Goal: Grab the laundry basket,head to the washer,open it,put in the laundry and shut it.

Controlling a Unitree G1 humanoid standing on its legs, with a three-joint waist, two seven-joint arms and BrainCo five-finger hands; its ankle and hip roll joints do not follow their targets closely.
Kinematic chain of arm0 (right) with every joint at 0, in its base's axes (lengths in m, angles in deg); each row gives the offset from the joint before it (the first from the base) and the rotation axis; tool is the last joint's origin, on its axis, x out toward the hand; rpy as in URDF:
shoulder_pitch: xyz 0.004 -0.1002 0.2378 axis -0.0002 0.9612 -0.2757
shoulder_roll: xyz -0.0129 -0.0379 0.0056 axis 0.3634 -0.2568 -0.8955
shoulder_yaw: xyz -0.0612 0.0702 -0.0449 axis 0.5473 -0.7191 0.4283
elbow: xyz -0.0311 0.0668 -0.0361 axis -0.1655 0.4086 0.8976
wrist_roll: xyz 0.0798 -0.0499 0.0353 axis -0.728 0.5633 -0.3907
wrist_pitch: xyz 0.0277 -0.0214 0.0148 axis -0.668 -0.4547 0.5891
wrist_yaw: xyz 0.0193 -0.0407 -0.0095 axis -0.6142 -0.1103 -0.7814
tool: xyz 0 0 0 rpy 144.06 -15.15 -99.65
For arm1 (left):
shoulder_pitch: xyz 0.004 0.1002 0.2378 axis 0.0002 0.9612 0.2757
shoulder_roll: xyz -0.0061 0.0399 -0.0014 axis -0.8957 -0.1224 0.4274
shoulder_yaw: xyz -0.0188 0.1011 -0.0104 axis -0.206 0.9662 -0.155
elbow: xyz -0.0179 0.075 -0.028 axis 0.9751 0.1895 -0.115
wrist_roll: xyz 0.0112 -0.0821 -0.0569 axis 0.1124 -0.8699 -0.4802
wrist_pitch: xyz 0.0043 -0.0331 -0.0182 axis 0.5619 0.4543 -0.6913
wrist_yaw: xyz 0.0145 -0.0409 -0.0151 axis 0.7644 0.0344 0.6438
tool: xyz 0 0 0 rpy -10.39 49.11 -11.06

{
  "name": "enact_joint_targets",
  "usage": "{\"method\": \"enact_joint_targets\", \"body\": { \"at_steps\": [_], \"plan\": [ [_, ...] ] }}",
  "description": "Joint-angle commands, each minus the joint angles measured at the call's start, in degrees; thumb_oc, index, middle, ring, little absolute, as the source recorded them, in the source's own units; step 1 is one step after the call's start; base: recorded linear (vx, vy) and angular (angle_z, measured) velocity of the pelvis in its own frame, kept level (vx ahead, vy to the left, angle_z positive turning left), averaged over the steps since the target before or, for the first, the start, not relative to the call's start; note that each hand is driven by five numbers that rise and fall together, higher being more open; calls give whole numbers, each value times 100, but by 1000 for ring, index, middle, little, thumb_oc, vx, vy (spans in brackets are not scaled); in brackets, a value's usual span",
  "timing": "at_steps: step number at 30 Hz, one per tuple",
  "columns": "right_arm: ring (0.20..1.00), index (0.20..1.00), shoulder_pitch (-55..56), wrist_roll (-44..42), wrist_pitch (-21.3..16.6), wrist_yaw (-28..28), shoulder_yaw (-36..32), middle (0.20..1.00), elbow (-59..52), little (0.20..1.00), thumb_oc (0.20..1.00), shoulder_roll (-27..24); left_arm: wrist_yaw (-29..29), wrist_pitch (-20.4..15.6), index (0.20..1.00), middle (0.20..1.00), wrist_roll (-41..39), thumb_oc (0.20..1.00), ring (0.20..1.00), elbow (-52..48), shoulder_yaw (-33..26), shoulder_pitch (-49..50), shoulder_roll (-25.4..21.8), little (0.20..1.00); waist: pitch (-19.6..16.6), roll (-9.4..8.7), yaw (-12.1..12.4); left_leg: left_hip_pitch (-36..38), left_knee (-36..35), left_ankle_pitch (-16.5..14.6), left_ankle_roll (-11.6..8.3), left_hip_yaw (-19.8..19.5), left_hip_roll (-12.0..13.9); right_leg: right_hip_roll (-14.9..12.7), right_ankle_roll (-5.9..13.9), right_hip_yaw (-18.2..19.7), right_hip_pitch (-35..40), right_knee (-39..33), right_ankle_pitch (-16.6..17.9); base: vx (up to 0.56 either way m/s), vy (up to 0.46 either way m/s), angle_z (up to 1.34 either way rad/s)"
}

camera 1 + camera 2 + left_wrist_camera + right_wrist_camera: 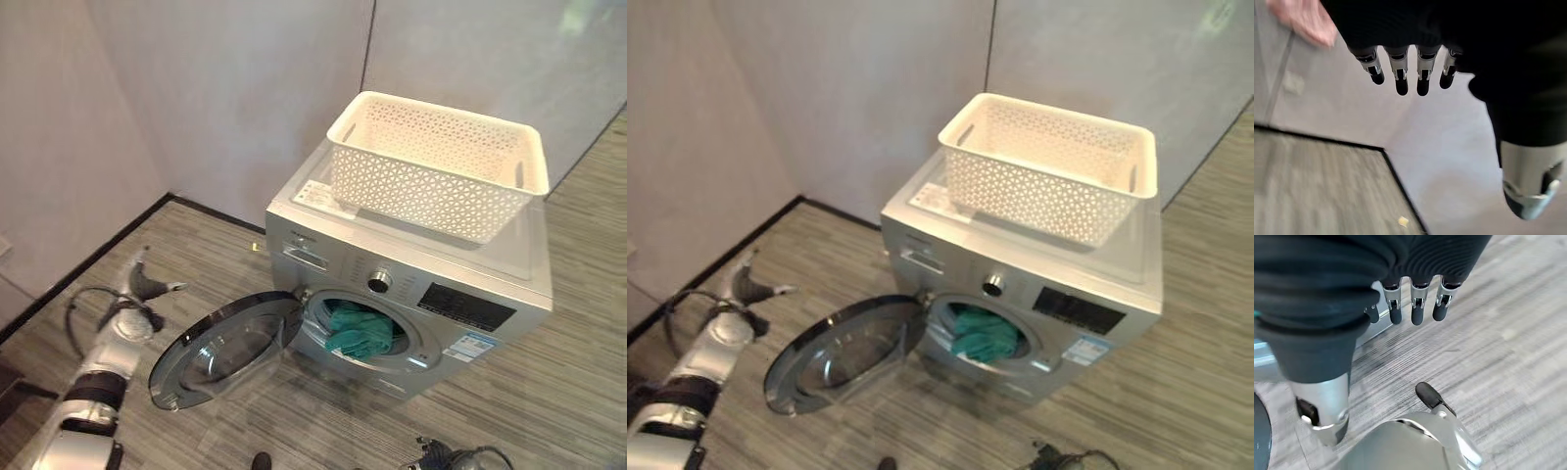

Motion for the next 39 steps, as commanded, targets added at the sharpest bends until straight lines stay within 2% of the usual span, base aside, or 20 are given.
{"method": "enact_joint_targets", "body": {
  "at_steps": [1, 5, 7, 13, 15, 16, 19, 20, 22, 27, 29, 30, 32, 33, 34, 35, 36, 37, 38, 39],
  "plan": [
    [1000, 1000, -104, 160, -104, 70, 163, 1000, 102, 1000, 1000, -261, 47, -90, 1000, 1000, 205, 1000, 1000, 1184, 282, -874, -470, 1000, -208, 137, -68, 21, 35, -402, -102, 178, 434, -248, 329, 353, -331, 59, -204, -46, 77, -44],
    [1000, 1000, -149, 157, -100, 98, 327, 1000, 132, 1000, 1000, -241, -138, -124, 1000, 1000, -46, 1000, 1000, 1992, 594, -1335, -436, 1000, -140, 38, -105, -58, 35, -404, -82, 330, 445, -270, 368, 426, -526, 57, -117, -45, 30, -35],
    [1000, 1000, -195, 136, -95, 148, 492, 1000, 176, 1000, 1000, -187, -320, -126, 1000, 1000, -214, 1000, 1000, 2444, 745, -1525, -247, 1000, -35, -58, -149, -117, 35, -399, -66, 452, 463, -242, 400, 540, -704, 57, -47, -87, -15, -13],
    [1000, 1000, -177, 87, -68, 203, 552, 1000, 322, 1000, 1000, -120, -719, -111, 1000, 1000, -333, 1000, 1000, 2790, 737, -1193, 168, 1000, 15, -140, -188, -135, 35, -405, -74, 680, 523, -193, 410, 733, -893, 57, -18, -23, -29, -24],
    [1000, 1000, -213, 90, -78, 190, 511, 1000, 328, 1000, 1000, -194, -897, -91, 1000, 1000, -243, 1000, 1000, 2997, 769, -917, 459, 1000, 39, -147, -225, -138, 35, -375, -99, 755, 577, -138, 389, 815, -954, 57, -30, -5, -65, -14],
    [1000, 1000, -211, 90, -78, 191, 511, 1000, 327, 1000, 1000, -197, -896, -92, 1000, 1000, -243, 1000, 1000, 2998, 767, -916, 462, 1000, 38, -144, -223, -137, 35, -377, -100, 758, 579, -136, 388, 818, -955, 57, -29, 10, -40, -19],
    [1000, 1000, -337, 95, -52, 179, 365, 1000, 314, 1000, 1000, -308, -1285, -64, 1000, 1000, -92, 1000, 1000, 3257, 831, -272, 1019, 1000, -3, -90, -307, -82, 35, -371, -136, 870, 673, -30, 354, 972, -999, 57, -58, 31, -80, -19],
    [1000, 1000, -334, 95, -51, 179, 366, 1000, 312, 1000, 1000, -312, -1284, -64, 1000, 1000, -91, 1000, 1000, 3257, 830, -270, 1023, 1000, -5, -86, -301, -79, 35, -373, -137, 877, 676, -27, 353, 977, -1000, 57, -57, 41, -60, -21],
    [1000, 1000, -531, 180, -39, 198, 339, 1000, 260, 1000, 1000, -414, -1694, -104, 1000, 1000, 162, 1000, 1000, 3201, 1099, 303, 1541, 1000, -44, 4, -362, 27, 35, -360, -169, 1025, 790, 94, 314, 1117, -997, 57, -87, 74, -145, -23],
    [1000, 1000, -740, 329, -28, 291, 416, 1000, 54, 1000, 1000, -540, -2012, -143, 1000, 1000, 319, 1000, 1000, 2866, 1408, 852, 1962, 1000, -51, 128, -331, 150, 35, -267, -216, 1315, 969, 263, 227, 1281, -1006, 57, -137, 42, -115, -34],
    [1000, 1000, -877, 368, -42, 312, 464, 1000, -36, 1000, 1000, -647, -2065, -224, 1000, 1000, 335, 1000, 1000, 2599, 1730, 962, 2203, 1000, -63, 213, -310, 60, 35, -46, -265, 1294, 1010, 315, 191, 1275, -1071, 57, -164, -13, -101, -19],
    [1000, 1000, -954, 346, -48, 287, 482, 1000, -69, 1000, 1000, -682, -2014, -253, 1000, 1000, 297, 1000, 1000, 2501, 1840, 872, 2281, 1000, -30, 235, -264, -10, 35, 204, -285, 1173, 994, 317, 168, 1258, -1096, 57, -162, -58, -64, -12],
    [1000, 1000, -989, 297, -62, 253, 431, 1000, -116, 1000, 1000, -726, -1938, -273, 1000, 1000, 211, 1000, 1000, 2449, 1877, 764, 2354, 1000, -22, 222, -283, -56, 37, 185, -259, 1087, 908, 282, 150, 1193, -1137, 57, -157, -63, -47, -1],
    [1000, 1000, -1010, 157, -97, 135, 307, 1000, -214, 1000, 1000, -786, -1604, -302, 1000, 1000, 21, 1000, 1000, 2321, 1823, 546, 2483, 1000, -4, 180, -308, -35, 330, -109, -158, 1005, 693, 195, 134, 1069, -1157, 57, -145, -80, -35, 12],
    [1000, 1000, -1004, 95, -113, 68, 256, 1000, -238, 1000, 1000, -799, -1416, -318, 1000, 1000, -37, 1000, 1000, 2294, 1811, 418, 2552, 1000, -8, 155, -314, -68, 570, -264, -91, 917, 534, 151, 122, 1016, -1180, 57, -101, -80, -36, 21],
    [1000, 1000, -1004, 95, -113, 68, 256, 1000, -238, 1000, 1000, -798, -1416, -318, 1000, 1000, -37, 1000, 1000, 2294, 1811, 418, 2552, 1000, -12, 155, -315, -74, 572, -264, -90, 915, 533, 150, 122, 1015, -1184, 57, -101, -50, -16, 28],
    [1000, 1000, -975, 4, -128, 1, 187, 1000, -275, 1000, 1000, -813, -1265, -352, 1000, 1000, -84, 1000, 1000, 2218, 1838, 292, 2625, 1000, 13, 134, -329, -39, 774, -451, -22, 813, 355, 132, 101, 961, -1155, 57, -83, -25, -7, 29],
    [1000, 1000, -977, 4, -128, 1, 186, 1000, -275, 1000, 1000, -812, -1264, -353, 1000, 1000, -84, 1000, 1000, 2220, 1839, 289, 2624, 1000, 4, 128, -333, -60, 779, -442, -20, 808, 347, 123, 102, 959, -1172, 57, -75, -46, -15, 23],
    [1000, 1000, -889, -113, -138, -59, 45, 1000, -288, 1000, 1000, -815, -1258, -379, 1000, 1000, -121, 1000, 1000, 2163, 1922, 188, 2748, 1000, -4, 96, -397, 20, 994, -730, 94, 656, 46, 121, 85, 909, -1167, 57, -35, -38, -2, 21],
    [1000, 1000, -795, -204, -137, -85, -73, 1000, -253, 1000, 1000, -800, -1250, -412, 1000, 1000, -123, 1000, 1000, 2110, 1990, 138, 2800, 1000, -14, 98, -474, 92, 1057, -923, 167, 659, -97, 133, 76, 898, -1160, 57, -28, -46, 11, 20]
  ]
}}
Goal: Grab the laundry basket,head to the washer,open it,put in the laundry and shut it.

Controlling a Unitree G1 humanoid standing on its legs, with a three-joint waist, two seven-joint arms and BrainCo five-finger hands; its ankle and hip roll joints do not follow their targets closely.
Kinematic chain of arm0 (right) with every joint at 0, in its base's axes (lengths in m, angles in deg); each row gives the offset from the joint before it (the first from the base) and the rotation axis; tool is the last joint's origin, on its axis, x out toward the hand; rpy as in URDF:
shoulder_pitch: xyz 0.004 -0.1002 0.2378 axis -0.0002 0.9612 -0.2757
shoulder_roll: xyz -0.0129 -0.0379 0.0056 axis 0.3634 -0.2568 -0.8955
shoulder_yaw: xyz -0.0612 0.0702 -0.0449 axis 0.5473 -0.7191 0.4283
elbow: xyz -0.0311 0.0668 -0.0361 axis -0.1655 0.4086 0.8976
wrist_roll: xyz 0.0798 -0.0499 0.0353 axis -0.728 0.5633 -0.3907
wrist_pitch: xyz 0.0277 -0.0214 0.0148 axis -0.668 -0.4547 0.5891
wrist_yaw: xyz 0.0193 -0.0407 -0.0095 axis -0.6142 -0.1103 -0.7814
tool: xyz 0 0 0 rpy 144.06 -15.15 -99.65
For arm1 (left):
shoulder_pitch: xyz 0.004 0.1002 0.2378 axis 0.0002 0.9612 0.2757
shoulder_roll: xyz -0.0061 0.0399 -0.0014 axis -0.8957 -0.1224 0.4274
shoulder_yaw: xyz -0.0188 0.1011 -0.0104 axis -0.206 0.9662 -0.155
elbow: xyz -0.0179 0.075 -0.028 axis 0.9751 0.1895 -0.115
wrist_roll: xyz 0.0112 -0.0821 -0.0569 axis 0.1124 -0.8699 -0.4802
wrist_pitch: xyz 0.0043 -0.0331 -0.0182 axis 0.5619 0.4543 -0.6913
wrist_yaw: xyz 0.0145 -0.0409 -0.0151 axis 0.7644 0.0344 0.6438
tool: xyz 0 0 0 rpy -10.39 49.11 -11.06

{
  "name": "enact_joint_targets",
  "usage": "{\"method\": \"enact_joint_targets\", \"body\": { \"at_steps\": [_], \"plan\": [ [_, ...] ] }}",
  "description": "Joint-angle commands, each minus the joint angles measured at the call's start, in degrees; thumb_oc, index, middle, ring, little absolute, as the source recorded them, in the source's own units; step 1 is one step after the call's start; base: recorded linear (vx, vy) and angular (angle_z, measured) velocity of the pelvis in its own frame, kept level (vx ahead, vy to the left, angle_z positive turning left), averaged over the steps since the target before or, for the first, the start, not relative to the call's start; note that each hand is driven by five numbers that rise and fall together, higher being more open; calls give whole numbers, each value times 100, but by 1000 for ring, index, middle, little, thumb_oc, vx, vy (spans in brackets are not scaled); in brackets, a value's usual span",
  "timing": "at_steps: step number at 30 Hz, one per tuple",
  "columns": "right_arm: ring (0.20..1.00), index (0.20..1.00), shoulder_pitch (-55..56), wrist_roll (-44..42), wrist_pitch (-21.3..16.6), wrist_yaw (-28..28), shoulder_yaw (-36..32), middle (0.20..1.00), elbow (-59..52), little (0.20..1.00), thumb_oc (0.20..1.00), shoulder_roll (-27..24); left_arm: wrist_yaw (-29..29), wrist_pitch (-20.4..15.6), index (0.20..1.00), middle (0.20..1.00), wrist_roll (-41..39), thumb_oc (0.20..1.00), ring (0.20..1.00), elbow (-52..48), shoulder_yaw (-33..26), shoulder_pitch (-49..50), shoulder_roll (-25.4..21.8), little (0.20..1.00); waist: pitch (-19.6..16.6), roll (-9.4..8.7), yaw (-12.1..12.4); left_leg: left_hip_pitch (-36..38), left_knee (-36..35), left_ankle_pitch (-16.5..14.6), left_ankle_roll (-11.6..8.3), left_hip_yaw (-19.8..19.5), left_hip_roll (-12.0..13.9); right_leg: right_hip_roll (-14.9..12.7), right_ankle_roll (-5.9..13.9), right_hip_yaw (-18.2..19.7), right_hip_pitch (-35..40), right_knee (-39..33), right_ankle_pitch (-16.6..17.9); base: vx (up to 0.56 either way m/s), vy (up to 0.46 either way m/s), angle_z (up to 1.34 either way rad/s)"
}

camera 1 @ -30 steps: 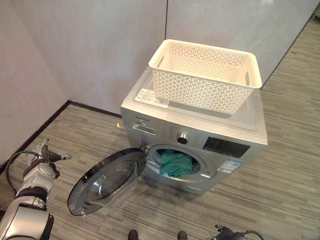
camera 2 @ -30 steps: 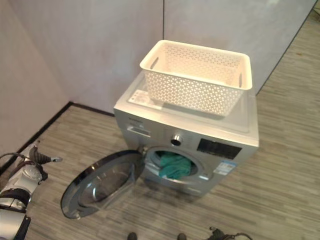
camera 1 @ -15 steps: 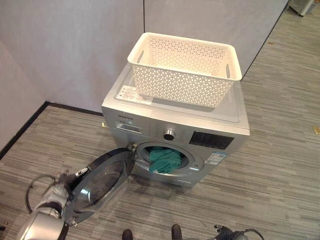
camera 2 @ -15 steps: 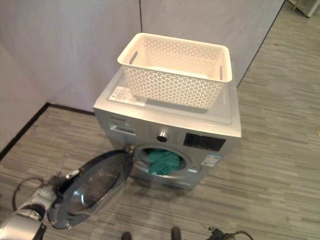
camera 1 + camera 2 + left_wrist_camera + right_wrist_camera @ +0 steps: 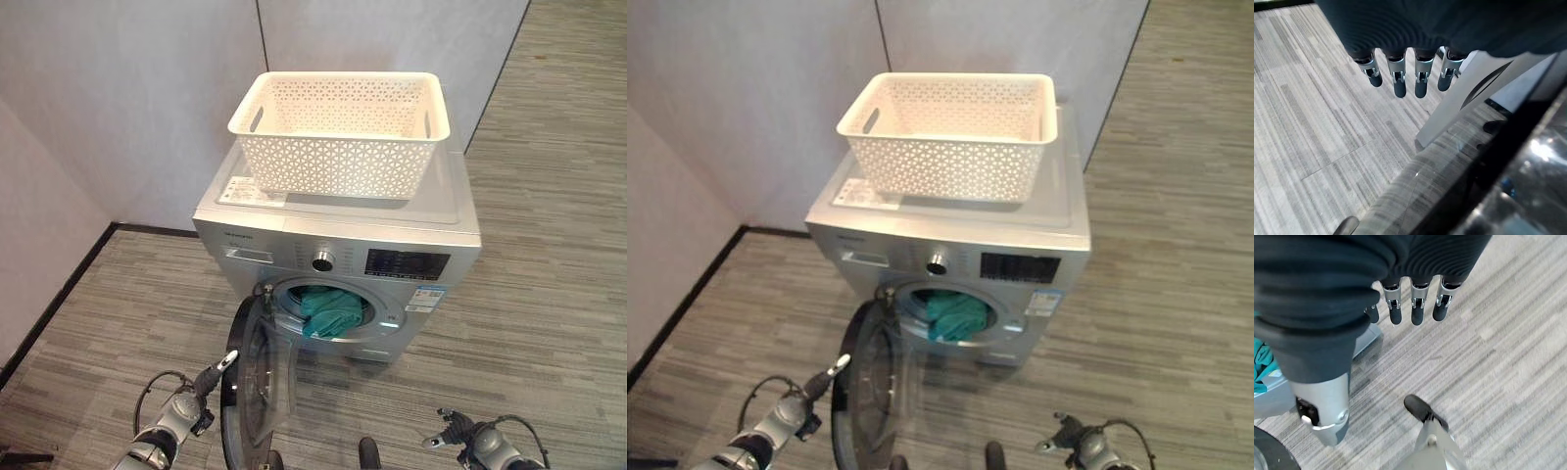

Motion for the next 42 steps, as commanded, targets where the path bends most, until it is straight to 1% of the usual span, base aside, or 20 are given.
{"method": "enact_joint_targets", "body": {
  "at_steps": [1, 2, 3, 6, 9, 14, 15, 16, 17, 21, 23, 25, 27, 28, 29, 31, 35, 38, 41, 42],
  "plan": [
    [1000, 1000, -91, -478, -112, -197, -370, 1000, 84, 1000, 1000, 64, 35, 11, 1000, 1000, 194, 1000, 1000, 308, 548, -681, 740, 1000, 188, -406, -532, 730, 844, -969, 273, -268, -531, -245, 259, -159, -59, 57, -350, -37, 47, 31],
    [1000, 1000, 28, -570, -104, -233, -496, 1000, 166, 1000, 1000, 88, 28, 0, 1000, 1000, 242, 1000, 1000, 276, 663, -761, 833, 1000, 153, -361, -666, 862, 743, -1069, 341, -47, -563, -237, 265, -205, -75, 57, -346, -33, 104, 61],
    [1000, 1000, 212, -746, -101, -325, -749, 1000, 266, 1000, 1000, 118, 48, 15, 1000, 1000, 354, 1000, 1000, 247, 902, -962, 1016, 1000, 124, -260, -897, 949, 573, -1007, 306, 396, -507, -233, 256, -292, -72, 57, -345, -19, 90, 88],
    [1000, 1000, 293, -972, -115, -420, -957, 1000, 435, 1000, 1000, 180, 123, 1, 1000, 1000, 391, 1000, 1000, 283, 1068, -1226, 1238, 1000, 110, -252, -1013, 992, 441, -912, 281, 324, -553, -229, 279, -280, -37, 57, -280, 8, 58, 40],
    [1000, 1000, 416, -1096, -109, -466, -977, 1000, 554, 1000, 1000, 209, 147, -69, 1000, 1000, 380, 1000, 1000, 63, 1422, -1638, 1572, 1000, 115, -277, -1135, 1137, 90, -1137, 395, 270, -698, -244, 363, -177, -59, 57, -155, -30, 69, -6],
    [1000, 1000, 411, -1145, -121, -509, -914, 1000, 439, 1000, 1000, 202, 113, -163, 1000, 1000, -32, 1000, 1000, -429, 1552, -1818, 1616, 1000, 243, -406, -1044, 892, 394, -1118, 403, 33, -799, -298, 412, -128, -215, 57, 40, -157, 61, -21],
    [1000, 1000, 332, -1048, -118, -487, -812, 1000, 299, 1000, 1000, 160, 21, -181, 1000, 1000, -205, 1000, 1000, -429, 1482, -1791, 1589, 1000, 266, -504, -982, 903, 776, -1290, 396, -287, -904, -275, 433, -49, -287, 57, 121, -178, 90, -10],
    [1000, 1000, 303, -1037, -120, -455, -767, 1000, 159, 1000, 1000, 151, 41, -151, 1000, 1000, -163, 1000, 1000, -355, 1507, -1824, 1600, 1000, 262, -533, -1007, 1035, 734, -1452, 441, -403, -947, -232, 460, 31, -369, 106, 172, -234, 133, -35],
    [1000, 1000, 308, -1026, -124, -424, -764, 1000, -41, 1000, 1000, 119, 31, -144, 1000, 1000, -70, 1000, 1000, -312, 1584, -1876, 1630, 1000, 267, -539, -1081, 1156, 634, -1635, 505, -390, -946, -220, 488, 76, -435, 135, 192, -119, 90, -59],
    [1000, 1000, 436, -1001, -216, -471, -825, 1000, -997, 1000, 1000, -36, 173, -260, 1000, 1000, 208, 1000, 1000, -301, 1662, -2029, 1591, 1000, 249, -577, -1344, 1270, 431, -1732, 639, -294, -990, -193, 652, 340, -710, 150, 410, -181, 119, -31],
    [1000, 1000, 598, -1075, -355, -444, -768, 1000, -1436, 1000, 1000, -11, 451, -352, 1000, 1000, 190, 1000, 1000, -417, 1585, -2110, 1527, 1000, 243, -716, -1399, 1173, 500, -1753, 710, -199, -1024, -183, 697, 387, -819, 159, 446, -90, -9, -21],
    [1000, 1000, 765, -1191, -480, -384, -666, 1000, -1611, 1000, 1000, 72, 730, -474, 1000, 1000, 133, 1000, 1000, -637, 1456, -2188, 1363, 1000, 256, -859, -1359, 1135, 503, -1782, 766, -76, -1070, -178, 745, 411, -890, 139, 482, -84, -38, -35],
    [1000, 1000, 801, -1219, -524, -392, -635, 1000, -1563, 1000, 1000, 130, 838, -557, 1000, 1000, 111, 1000, 1000, -930, 1403, -2195, 1237, 1000, 269, -900, -1316, 1128, 502, -1794, 782, -48, -1089, -193, 770, 411, -916, 126, 500, -64, -32, -41],
    [1000, 1000, 912, -1219, -517, -349, -632, 1000, -1187, 1000, 1000, 312, 808, -785, 1000, 1000, -108, 1000, 1000, -2119, 1298, -1813, 884, 1000, 402, -939, -1086, 1066, 641, -1830, 813, -141, -1137, -287, 796, 288, -900, 109, 504, -53, -26, -33],
    [1000, 1000, 911, -1219, -522, -349, -628, 1000, -1180, 1000, 1000, 318, 801, -775, 1000, 1000, -112, 1000, 1000, -2140, 1298, -1803, 870, 1000, 404, -944, -1094, 1066, 650, -1835, 814, -148, -1136, -288, 796, 280, -893, 107, 503, -41, -39, -15],
    [1000, 1000, 1046, -1166, -508, -168, -578, 1000, -921, 1000, 1000, 512, 516, -984, 1000, 1000, -402, 1000, 1000, -2888, 1098, -1017, 590, 1000, 519, -896, -819, 1072, 707, -1837, 817, -365, -1163, -381, 741, 106, -829, 108, 498, 29, -30, 32],
    [1000, 1000, 922, -1165, -526, -69, -427, 1000, -893, 1000, 1000, 652, 446, -1026, 1000, 1000, -395, 1000, 1000, -2823, 904, -477, 440, 1000, 590, -869, -653, 1097, 652, -1775, 795, -543, -1173, -426, 706, -61, -776, 106, 524, 40, -44, 49],
    [1000, 1000, 448, -1116, -549, -10, 6, 1000, -1202, 1000, 1000, 803, 493, -1025, 1000, 1000, -401, 1000, 1000, -2821, 621, 114, 278, 1000, 620, -782, -330, 1117, 394, -1611, 766, -700, -1135, -487, 677, -372, -760, 60, 516, 59, -67, 25],
    [1000, 1000, 71, -1206, -568, -6, 218, 1000, -1046, 1000, 1000, 927, 516, -1070, 1000, 1000, -363, 1000, 1000, -2947, 585, 289, 187, 1000, 669, -718, -167, 1067, 299, -1514, 759, -848, -1132, -535, 672, -547, -790, 57, 497, 14, -38, 45],
    [1000, 1000, -221, -1242, -552, 21, 379, 1000, -754, 1000, 1000, 1040, 479, -1114, 1000, 1000, -366, 1000, 1000, -3057, 637, 378, 160, 1000, 725, -639, -19, 1035, 267, -1487, 745, -937, -1120, -551, 665, -657, -798, 57, 474, -9, -20, 36]
  ]
}}
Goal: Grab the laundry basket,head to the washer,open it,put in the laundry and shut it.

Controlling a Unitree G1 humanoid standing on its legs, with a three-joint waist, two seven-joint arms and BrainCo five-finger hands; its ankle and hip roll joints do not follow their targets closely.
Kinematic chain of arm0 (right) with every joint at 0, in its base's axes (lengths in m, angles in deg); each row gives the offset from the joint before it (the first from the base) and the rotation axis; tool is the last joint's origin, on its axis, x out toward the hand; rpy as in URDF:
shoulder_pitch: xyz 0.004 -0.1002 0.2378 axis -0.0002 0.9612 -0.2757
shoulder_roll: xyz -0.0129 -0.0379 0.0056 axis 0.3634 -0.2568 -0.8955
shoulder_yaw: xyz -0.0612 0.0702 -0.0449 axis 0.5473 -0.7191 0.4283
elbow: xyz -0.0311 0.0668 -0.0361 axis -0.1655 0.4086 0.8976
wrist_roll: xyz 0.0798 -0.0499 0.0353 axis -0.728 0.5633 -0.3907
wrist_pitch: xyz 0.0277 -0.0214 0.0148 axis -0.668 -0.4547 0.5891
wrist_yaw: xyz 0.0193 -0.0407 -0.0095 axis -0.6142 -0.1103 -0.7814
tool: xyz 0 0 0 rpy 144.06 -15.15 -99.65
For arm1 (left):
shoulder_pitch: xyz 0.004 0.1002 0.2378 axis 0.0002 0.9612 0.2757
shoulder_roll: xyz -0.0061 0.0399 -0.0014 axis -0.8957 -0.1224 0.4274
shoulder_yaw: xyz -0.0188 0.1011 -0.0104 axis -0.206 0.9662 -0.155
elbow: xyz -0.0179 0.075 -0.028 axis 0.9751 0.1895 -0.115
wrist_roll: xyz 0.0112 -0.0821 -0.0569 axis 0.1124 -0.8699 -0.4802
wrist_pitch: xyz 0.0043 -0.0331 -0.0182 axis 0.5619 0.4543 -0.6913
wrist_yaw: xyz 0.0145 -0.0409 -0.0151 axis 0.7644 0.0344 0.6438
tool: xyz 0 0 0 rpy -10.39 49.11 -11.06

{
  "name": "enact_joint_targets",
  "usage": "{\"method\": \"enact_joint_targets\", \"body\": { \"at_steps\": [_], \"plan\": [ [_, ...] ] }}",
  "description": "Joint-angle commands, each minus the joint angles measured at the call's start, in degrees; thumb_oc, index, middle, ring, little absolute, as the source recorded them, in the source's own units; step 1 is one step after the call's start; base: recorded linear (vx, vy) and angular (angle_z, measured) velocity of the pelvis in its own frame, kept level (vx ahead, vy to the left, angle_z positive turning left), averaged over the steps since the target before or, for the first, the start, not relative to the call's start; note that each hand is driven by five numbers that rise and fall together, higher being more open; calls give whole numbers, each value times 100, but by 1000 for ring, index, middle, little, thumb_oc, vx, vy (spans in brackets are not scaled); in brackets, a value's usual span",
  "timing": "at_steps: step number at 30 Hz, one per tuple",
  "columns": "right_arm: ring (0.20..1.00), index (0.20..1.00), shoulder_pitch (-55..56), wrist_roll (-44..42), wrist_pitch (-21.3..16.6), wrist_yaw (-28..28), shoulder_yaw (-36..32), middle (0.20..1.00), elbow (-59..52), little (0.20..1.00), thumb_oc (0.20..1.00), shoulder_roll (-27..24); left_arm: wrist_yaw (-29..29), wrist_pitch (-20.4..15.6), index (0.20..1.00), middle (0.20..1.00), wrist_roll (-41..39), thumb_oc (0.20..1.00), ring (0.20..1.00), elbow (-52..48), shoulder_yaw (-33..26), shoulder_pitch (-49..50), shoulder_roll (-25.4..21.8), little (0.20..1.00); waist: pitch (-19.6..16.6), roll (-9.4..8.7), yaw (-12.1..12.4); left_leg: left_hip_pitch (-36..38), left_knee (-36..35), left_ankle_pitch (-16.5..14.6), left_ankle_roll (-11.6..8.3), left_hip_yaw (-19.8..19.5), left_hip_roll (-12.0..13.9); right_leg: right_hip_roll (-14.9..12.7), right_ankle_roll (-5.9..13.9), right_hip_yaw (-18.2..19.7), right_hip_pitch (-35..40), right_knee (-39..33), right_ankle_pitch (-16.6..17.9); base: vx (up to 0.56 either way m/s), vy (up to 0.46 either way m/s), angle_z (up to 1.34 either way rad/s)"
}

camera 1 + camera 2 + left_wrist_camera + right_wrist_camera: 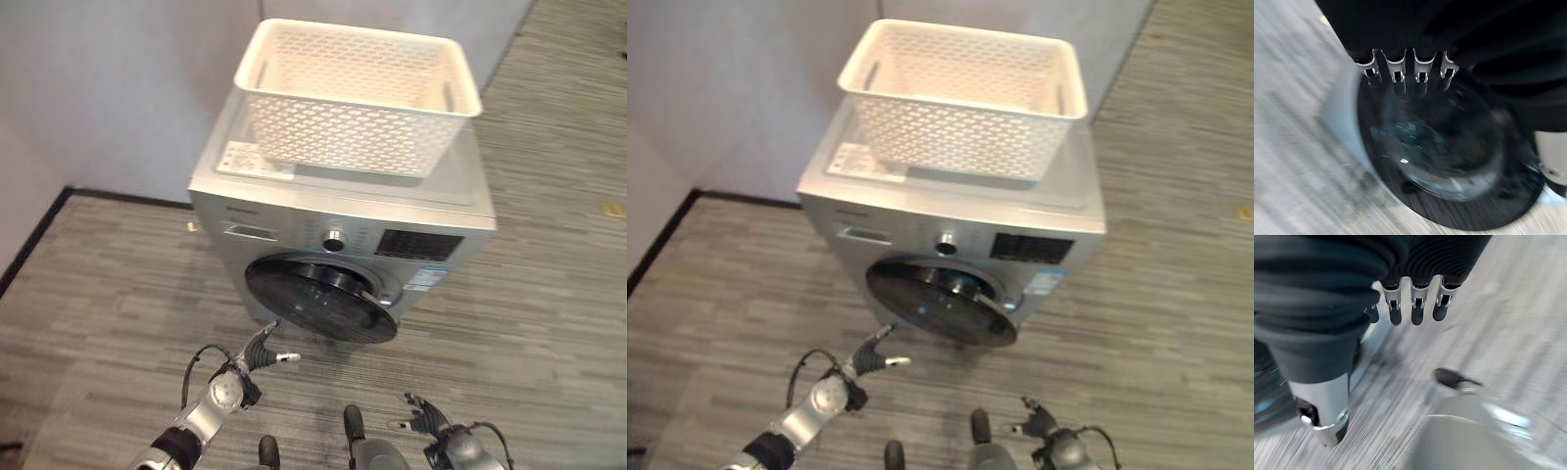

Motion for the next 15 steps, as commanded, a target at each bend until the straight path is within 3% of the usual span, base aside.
{"method": "enact_joint_targets", "body": {
  "at_steps": [1, 2, 3, 4, 7, 8, 10, 11, 13, 15],
  "plan": [
    [1000, 1000, -657, -175, -183, 105, 460, 1000, 650, 1000, 1000, 398, 10, -418, 1000, 1000, -92, 1000, 1000, -434, -23, -205, 153, 1000, -127, -36, 337, 354, 475, -1155, 291, -443, -351, 8, 145, -346, -1132, 49, 330, -52, -40, 41],
    [1000, 1000, -1121, -328, -136, -28, 397, 1000, 1061, 1000, 1000, 464, -21, -472, 1000, 1000, -252, 1000, 1000, -789, 33, -66, 54, 1000, 6, 84, 561, 90, 587, -1093, 269, -664, -407, -106, 124, -478, -1212, 49, 333, -66, -22, 48],
    [1000, 1000, -1132, -329, -141, -28, 395, 1000, 1072, 1000, 1000, 469, -26, -465, 1000, 1000, -256, 1000, 1000, -800, 31, -67, 46, 1000, 2, 81, 552, 73, 598, -1096, 269, -674, -410, -110, 124, -487, -1219, 49, 333, -73, -35, 63],
    [1000, 1000, -1656, -456, -73, -313, 190, 1000, 1493, 1000, 1000, 434, -116, -506, 1000, 1000, -396, 1000, 1000, -1190, 89, 100, -77, 1000, 151, 267, 757, -208, 715, -1040, 232, -848, -443, -190, 94, -591, -1313, 49, 314, -49, -32, 73],
    [1000, 1000, -2318, -479, 28, -665, -60, 1000, 1925, 1000, 1000, 205, -265, -531, 1000, 1000, -711, 1000, 1000, -1703, 57, 412, -240, 1000, 267, 488, 1010, -549, 676, -839, 155, -1057, -477, -317, 73, -792, -1440, 49, 278, -40, -35, 80],
    [1000, 1000, -2326, -479, 26, -663, -62, 1000, 1929, 1000, 1000, 207, -267, -528, 1000, 1000, -713, 1000, 1000, -1707, 54, 408, -244, 1000, 259, 470, 998, -576, 674, -814, 159, -1065, -501, -342, 77, -794, -1464, 49, 292, -13, -32, 64],
    [1000, 1000, -2744, -897, 16, -747, -434, 1000, 2129, 1000, 1000, -81, -298, -573, 1000, 1000, -781, 1000, 1000, -1786, 115, 504, -287, 1000, 368, 650, 1143, -812, 568, -646, 84, -1242, -469, -380, 37, -941, -1524, 49, 235, -18, -77, 44],
    [1000, 1000, -2751, -898, 14, -746, -437, 1000, 2132, 1000, 1000, -82, -297, -573, 1000, 1000, -782, 1000, 1000, -1785, 115, 497, -287, 1000, 363, 637, 1131, -838, 567, -620, 89, -1251, -493, -405, 41, -946, -1545, 49, 250, -19, -83, 33],
    [1000, 1000, -3159, -1328, -8, -878, -807, 1000, 2327, 1000, 1000, -559, -243, -620, 1000, 1000, -823, 1000, 1000, -1825, 160, 634, -362, 1000, 528, 840, 1237, -1062, 526, -529, 26, -1338, -457, -409, 16, -1042, -1635, 49, 205, 6, -114, 43],
    [1000, 1000, -3289, -1496, 0, -939, -955, 1000, 2469, 1000, 1000, -807, -218, -620, 1000, 1000, -847, 1000, 1000, -1807, 169, 668, -373, 1000, 561, 913, 1273, -1132, 490, -490, 5, -1347, -445, -402, 9, -1036, -1689, 49, 188, 6, -93, 33]
  ]
}}
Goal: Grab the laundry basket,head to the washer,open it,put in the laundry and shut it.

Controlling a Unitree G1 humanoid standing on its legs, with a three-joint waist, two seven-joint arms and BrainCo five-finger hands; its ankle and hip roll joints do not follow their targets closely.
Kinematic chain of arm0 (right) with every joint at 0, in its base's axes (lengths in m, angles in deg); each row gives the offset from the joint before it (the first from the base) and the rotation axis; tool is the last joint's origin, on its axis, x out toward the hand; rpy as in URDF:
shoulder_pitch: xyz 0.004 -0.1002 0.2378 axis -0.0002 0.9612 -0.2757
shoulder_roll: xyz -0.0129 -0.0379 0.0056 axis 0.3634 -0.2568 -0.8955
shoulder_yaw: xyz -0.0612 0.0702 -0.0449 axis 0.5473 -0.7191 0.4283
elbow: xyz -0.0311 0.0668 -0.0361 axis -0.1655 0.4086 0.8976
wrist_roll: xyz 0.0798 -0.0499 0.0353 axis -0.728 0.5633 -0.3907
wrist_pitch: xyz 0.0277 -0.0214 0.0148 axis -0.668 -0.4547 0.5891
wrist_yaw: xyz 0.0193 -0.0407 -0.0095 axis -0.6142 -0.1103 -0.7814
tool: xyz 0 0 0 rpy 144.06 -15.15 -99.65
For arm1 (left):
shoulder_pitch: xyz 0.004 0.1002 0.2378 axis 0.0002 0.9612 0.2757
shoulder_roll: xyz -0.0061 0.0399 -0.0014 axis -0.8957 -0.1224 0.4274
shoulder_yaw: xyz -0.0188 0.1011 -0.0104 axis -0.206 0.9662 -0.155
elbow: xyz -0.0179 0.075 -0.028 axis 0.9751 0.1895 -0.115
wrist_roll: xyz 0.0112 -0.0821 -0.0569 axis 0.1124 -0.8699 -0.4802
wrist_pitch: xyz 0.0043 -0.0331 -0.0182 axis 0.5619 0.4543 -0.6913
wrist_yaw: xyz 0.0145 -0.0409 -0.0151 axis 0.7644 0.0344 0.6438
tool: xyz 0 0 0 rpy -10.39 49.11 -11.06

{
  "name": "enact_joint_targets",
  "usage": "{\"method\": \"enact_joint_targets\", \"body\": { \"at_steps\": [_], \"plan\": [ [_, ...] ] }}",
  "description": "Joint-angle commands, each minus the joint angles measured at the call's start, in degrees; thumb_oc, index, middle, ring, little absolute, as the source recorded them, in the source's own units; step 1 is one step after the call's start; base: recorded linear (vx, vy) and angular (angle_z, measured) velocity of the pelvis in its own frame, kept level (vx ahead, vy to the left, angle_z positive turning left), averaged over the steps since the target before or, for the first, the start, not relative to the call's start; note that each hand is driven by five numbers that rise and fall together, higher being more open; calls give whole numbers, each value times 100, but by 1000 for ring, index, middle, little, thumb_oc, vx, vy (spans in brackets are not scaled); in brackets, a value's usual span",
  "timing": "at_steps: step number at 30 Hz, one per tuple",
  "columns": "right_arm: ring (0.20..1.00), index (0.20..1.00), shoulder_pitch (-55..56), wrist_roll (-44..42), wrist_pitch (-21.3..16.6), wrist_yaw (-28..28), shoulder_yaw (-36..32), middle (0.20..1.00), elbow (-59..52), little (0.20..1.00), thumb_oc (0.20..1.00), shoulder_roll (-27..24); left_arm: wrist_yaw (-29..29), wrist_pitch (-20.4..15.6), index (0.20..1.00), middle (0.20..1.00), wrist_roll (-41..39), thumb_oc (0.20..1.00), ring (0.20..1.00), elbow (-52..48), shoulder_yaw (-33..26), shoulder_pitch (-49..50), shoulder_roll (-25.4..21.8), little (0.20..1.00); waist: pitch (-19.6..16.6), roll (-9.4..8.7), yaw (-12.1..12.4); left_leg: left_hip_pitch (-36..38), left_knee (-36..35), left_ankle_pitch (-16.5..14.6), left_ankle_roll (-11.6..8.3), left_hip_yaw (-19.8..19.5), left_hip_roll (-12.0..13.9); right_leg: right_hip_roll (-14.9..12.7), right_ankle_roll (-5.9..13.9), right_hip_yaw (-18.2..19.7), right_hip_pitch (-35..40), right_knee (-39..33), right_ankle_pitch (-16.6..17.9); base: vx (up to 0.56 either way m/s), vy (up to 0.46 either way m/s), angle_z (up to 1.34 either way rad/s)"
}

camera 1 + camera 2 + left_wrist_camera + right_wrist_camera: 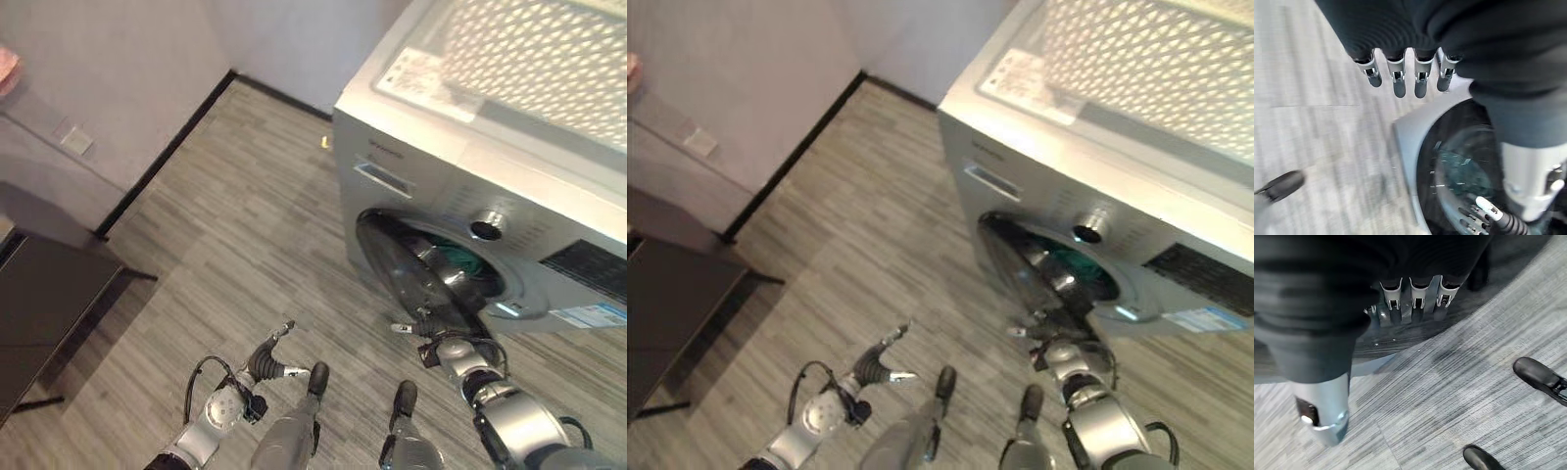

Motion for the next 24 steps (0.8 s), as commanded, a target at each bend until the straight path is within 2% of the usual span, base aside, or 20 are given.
{"method": "enact_joint_targets", "body": {
  "at_steps": [1, 2, 3, 4, 8, 9, 10, 11, 13, 15, 16, 17, 18, 20, 21, 22, 23, 24],
  "plan": [
    [1000, 1000, -735, -774, -26, -385, -334, 1000, 585, 1000, 1000, -1242, 105, -323, 1000, 1000, -217, 1000, 1000, -455, 30, -47, -200, 1000, 175, -8, 144, 441, 99, -892, 171, 163, -275, -325, 110, 387, -1092, 4, 195, 0, -53, 8],
    [1000, 1000, -742, -776, -30, -379, -332, 1000, 593, 1000, 1000, -1249, 104, -319, 1000, 1000, -218, 1000, 1000, -460, 31, -50, -197, 1000, 173, -2, 148, 439, 94, -889, 170, 164, -272, -322, 109, 387, -1096, 4, 195, 3, -69, 9],
    [1000, 1000, -970, -920, 21, -421, -461, 1000, 794, 1000, 1000, -1924, 124, -335, 1000, 1000, -263, 1000, 1000, -578, -44, 91, -261, 1000, 236, 126, 166, 365, -52, -779, 115, 189, -235, -312, 127, 407, -1221, 4, 172, 5, -19, 10],
    [1000, 1000, -984, -923, 18, -413, -453, 1000, 806, 1000, 1000, -1935, 124, -332, 1000, 1000, -263, 1000, 1000, -581, -43, 87, -253, 1000, 232, 134, 172, 362, -62, -774, 114, 193, -230, -308, 126, 411, -1231, 4, 174, 3, -32, 15],
    [1000, 1000, -1348, -1258, -76, -523, -679, 1000, 871, 1000, 1000, -3317, 233, -308, 1000, 1000, -376, 1000, 1000, -660, -237, 206, -206, 1000, 339, 328, 185, 105, -275, -550, -24, 261, -188, -262, 137, 498, -1591, 4, 133, -21, -30, 0],
    [1000, 1000, -1418, -1316, -85, -511, -705, 1000, 880, 1000, 1000, -3567, 262, -301, 1000, 1000, -427, 1000, 1000, -623, -300, 215, -189, 1000, 363, 334, 167, 36, -275, -527, -61, 284, -187, -266, 145, 504, -1655, 4, 122, -33, -78, -19],
    [1000, 1000, -1779, -1473, -137, -537, -629, 1000, 879, 1000, 1000, -4141, 333, -305, 1000, 1000, -494, 1000, 1000, -532, -411, 272, -161, 1000, 398, 357, 141, -130, -275, -473, -113, 327, -191, -234, 148, 546, -1837, 4, 114, -18, -74, -16],
    [1000, 1000, -1817, -1477, -138, -530, -596, 1000, 897, 1000, 1000, -4150, 334, -306, 1000, 1000, -494, 1000, 1000, -528, -415, 265, -146, 1000, 396, 365, 140, -142, -275, -472, -114, 333, -191, -233, 147, 552, -1851, 4, 117, -10, -64, -21],
    [1000, 1000, -2318, -1885, -312, -709, -626, 1000, 783, 1000, 1000, -4806, 449, -314, 1000, 1000, -530, 1000, 1000, -426, -582, 297, -160, 1000, 388, 368, 97, -341, -275, -428, -177, 388, -205, -206, 158, 652, -2069, 4, 106, -9, -36, -19],
    [1000, 1000, -2528, -1990, -370, -769, -568, 1000, 725, 1000, 1000, -4967, 495, -319, 1000, 1000, -538, 1000, 1000, -335, -613, 288, -155, 1000, 375, 343, 96, -391, -275, -409, -199, 392, -208, -190, 163, 672, -2114, 4, 101, 10, -28, -13],
    [1000, 1000, -2882, -2129, -523, -895, -365, 1000, 552, 1000, 1000, -5063, 565, -313, 1000, 1000, -568, 1000, 1000, -153, -683, 221, -107, 1000, 341, 297, 48, -462, -275, -397, -228, 442, -208, -142, 159, 730, -2185, 4, 92, 31, -24, -17],
    [1000, 1000, -2839, -2130, -580, -899, -324, 1000, 439, 1000, 1000, -5001, 600, -315, 1000, 1000, -598, 1000, 1000, -86, -724, 184, -84, 1000, 327, 263, 24, -444, -275, -409, -229, 458, -196, -121, 150, 751, -2168, 4, 88, 40, -43, -24],
    [1000, 1000, -2552, -1943, -589, -824, -247, 1000, 297, 1000, 1000, -4689, 665, -349, 1000, 1000, -717, 1000, 1000, 92, -812, 136, 3, 1000, 312, 170, -29, -335, -275, -443, -212, 493, -177, -71, 118, 771, -2058, 4, 80, 22, -34, -17],
    [1000, 1000, -2388, -1862, -584, -796, -246, 1000, 259, 1000, 1000, -4510, 690, -347, 1000, 1000, -781, 1000, 1000, 180, -847, 123, 58, 1000, 290, 128, -49, -265, -275, -457, -197, 499, -167, -50, 95, 769, -1978, 4, 73, 36, -62, -11],
    [1000, 1000, -1668, -1776, -563, -768, -536, 1000, 322, 1000, 1000, -3855, 621, -360, 1000, 1000, -859, 1000, 1000, 302, -868, 113, 166, 1000, 222, 49, -94, -19, -275, -548, -150, 512, -138, -25, 62, 700, -1668, 4, 28, 40, -66, -5],
    [1000, 1000, -1611, -1768, -562, -777, -589, 1000, 294, 1000, 1000, -3844, 620, -362, 1000, 1000, -860, 1000, 1000, 303, -858, 114, 142, 1000, 222, 25, -93, -25, -275, -524, -146, 503, -155, -44, 65, 694, -1670, 4, 46, 110, -87, -2],
    [1000, 1000, -1082, -1693, -508, -779, -857, 1000, 448, 1000, 1000, -3315, 546, -345, 1000, 1000, -882, 1000, 1000, 367, -876, 170, 144, 1000, 140, -25, -102, 231, -273, -653, -95, 539, -86, -11, 40, 647, -1377, 4, -38, 53, -35, 7],
    [1000, 1000, -1047, -1687, -507, -786, -891, 1000, 429, 1000, 1000, -3303, 545, -345, 1000, 1000, -884, 1000, 1000, 363, -871, 173, 124, 1000, 139, -49, -104, 220, -274, -626, -90, 533, -106, -32, 44, 644, -1385, 4, -19, 154, -67, 25]
  ]
}}
